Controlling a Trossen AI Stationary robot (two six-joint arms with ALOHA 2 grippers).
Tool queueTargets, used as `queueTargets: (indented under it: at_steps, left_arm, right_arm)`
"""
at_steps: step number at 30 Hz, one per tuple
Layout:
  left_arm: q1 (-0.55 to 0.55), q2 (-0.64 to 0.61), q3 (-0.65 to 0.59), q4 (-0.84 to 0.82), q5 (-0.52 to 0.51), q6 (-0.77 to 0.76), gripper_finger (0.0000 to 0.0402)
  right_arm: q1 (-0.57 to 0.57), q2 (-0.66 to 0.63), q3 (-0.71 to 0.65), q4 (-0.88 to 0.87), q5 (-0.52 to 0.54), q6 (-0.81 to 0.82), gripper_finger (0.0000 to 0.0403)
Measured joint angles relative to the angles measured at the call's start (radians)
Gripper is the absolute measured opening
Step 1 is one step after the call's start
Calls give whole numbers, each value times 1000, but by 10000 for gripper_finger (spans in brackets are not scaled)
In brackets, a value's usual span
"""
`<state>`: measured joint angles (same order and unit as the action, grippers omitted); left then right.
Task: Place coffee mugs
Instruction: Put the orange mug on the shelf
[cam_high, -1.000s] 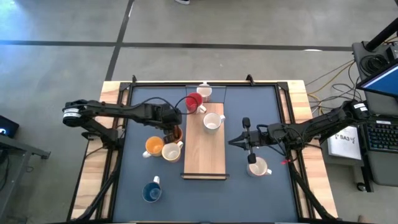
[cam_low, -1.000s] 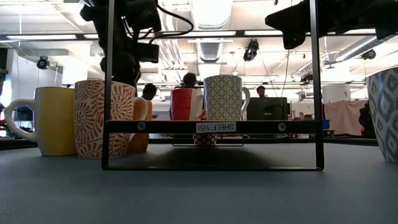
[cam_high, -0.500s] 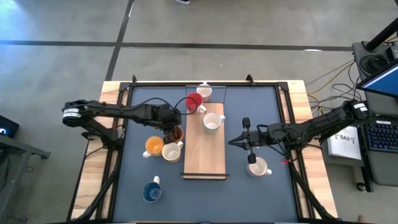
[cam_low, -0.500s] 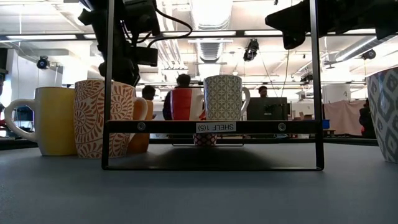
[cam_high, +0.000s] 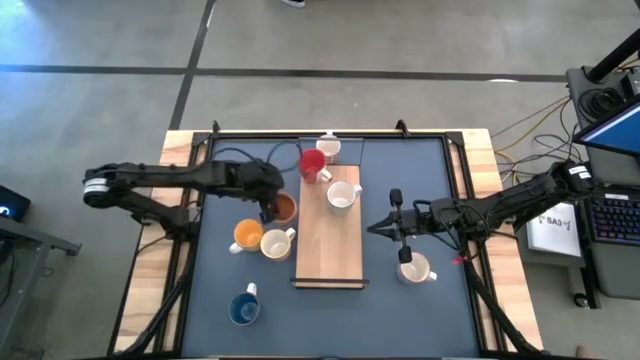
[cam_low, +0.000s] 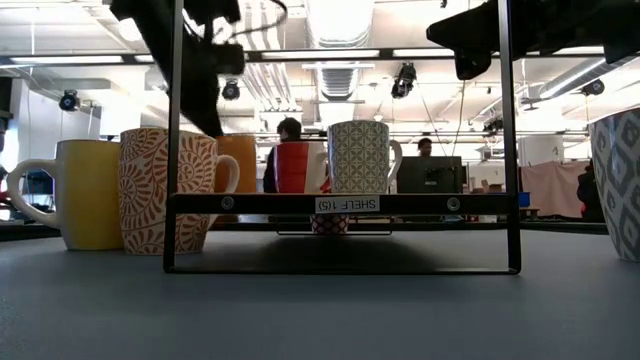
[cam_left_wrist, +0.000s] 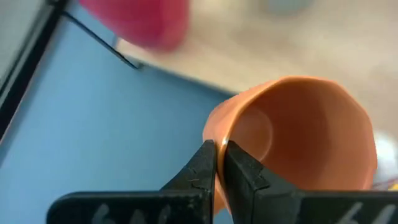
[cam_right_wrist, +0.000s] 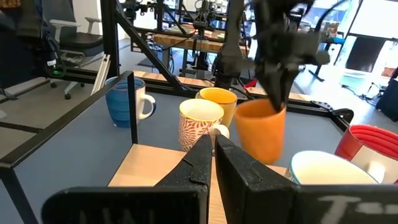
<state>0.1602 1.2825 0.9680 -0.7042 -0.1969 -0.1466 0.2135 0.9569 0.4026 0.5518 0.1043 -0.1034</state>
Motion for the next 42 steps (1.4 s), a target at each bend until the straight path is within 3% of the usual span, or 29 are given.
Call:
queueTargets:
  at_steps: [5, 10, 25, 42]
  left_arm:
    - [18, -64, 0, 145, 1, -198, 1]
    - [10, -45, 2, 214, 44, -275, 1]
    - [11, 70, 2, 247, 24, -320, 3]
    - [12, 118, 2, 294, 21, -346, 8]
  right_arm:
    - [0, 0, 0, 0, 0, 0, 11]
    - [0, 0, 0, 0, 0, 0, 11]
    - [0, 0, 0, -10, 0, 6, 11]
    - [0, 0, 0, -17, 0, 18, 11]
